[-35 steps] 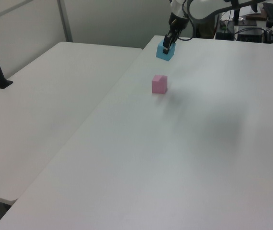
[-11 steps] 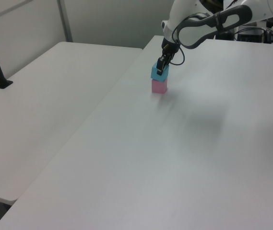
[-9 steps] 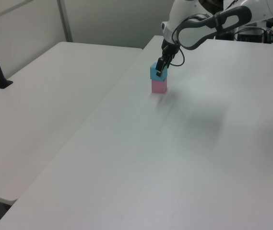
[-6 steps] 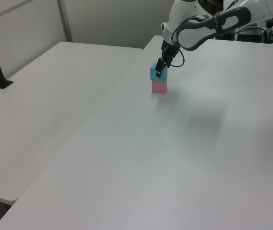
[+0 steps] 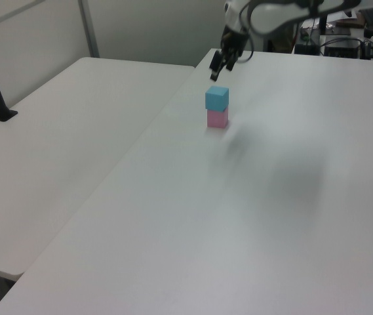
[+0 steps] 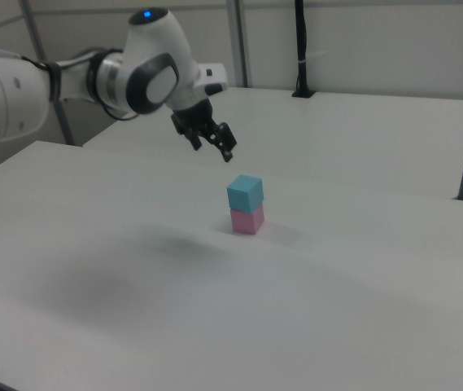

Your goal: Put blue cube on pink cube

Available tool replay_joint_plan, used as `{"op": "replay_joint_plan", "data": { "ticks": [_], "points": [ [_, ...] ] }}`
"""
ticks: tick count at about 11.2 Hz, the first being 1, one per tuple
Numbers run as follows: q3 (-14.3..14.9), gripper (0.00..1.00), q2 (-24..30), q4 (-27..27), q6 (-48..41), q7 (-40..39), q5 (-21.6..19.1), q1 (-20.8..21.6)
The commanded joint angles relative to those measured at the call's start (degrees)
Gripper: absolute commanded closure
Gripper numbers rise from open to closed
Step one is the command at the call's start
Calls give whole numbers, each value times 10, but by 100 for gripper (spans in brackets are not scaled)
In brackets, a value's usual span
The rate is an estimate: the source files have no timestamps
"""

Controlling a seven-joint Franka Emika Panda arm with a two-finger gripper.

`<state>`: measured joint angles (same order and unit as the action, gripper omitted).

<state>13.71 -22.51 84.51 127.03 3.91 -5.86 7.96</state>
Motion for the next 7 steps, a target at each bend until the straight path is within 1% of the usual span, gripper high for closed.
{"op": "replay_joint_plan", "data": {
  "ticks": [1,2,3,4,5,6,7],
  "points": [
    [-17,0,116,51,-146,14,5,6],
    [-36,0,149,69,-195,14,19,0],
    [-71,0,172,73,-255,15,40,-9],
    [-101,0,191,74,-310,14,49,-31],
    [-119,0,210,78,-346,8,48,-47],
    [-133,0,224,86,-363,9,48,-55],
    [-149,0,227,87,-365,8,48,-72]
  ]
}}
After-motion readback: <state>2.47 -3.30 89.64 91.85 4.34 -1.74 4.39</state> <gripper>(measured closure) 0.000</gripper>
